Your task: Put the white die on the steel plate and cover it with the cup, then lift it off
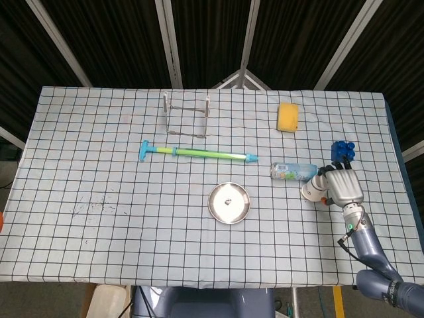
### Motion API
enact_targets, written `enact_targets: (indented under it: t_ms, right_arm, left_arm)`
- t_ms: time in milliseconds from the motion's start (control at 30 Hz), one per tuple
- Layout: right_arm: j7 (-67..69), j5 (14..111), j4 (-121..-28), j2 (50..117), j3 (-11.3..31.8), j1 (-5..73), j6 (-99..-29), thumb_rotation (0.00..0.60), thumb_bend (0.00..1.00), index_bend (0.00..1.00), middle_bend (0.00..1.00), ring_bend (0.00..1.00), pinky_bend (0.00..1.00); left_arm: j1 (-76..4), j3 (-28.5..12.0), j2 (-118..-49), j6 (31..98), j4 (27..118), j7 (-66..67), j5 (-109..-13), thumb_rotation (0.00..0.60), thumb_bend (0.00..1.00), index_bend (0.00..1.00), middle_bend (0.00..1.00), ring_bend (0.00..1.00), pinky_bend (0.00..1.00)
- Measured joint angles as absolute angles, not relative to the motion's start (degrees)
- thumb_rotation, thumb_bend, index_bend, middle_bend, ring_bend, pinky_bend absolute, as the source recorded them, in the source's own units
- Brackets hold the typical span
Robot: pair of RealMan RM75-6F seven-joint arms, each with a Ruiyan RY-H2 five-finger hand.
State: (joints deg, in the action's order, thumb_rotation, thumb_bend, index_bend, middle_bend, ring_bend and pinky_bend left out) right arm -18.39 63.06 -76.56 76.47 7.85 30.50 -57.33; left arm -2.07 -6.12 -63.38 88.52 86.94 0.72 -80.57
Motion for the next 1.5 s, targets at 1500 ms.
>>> enact_targets:
  t_ms: [1500]
  right_arm:
    - [-19.6, 61.0, -76.9, 76.3, 8.6, 31.3, -55.9, 0.600, 0.10, 0.39, 0.39, 0.21, 0.00]
  left_arm:
    - [-2.3, -6.1, -63.6, 88.3, 87.1, 1.7, -80.3, 0.600, 0.68, 0.20, 0.00, 0.00, 0.09]
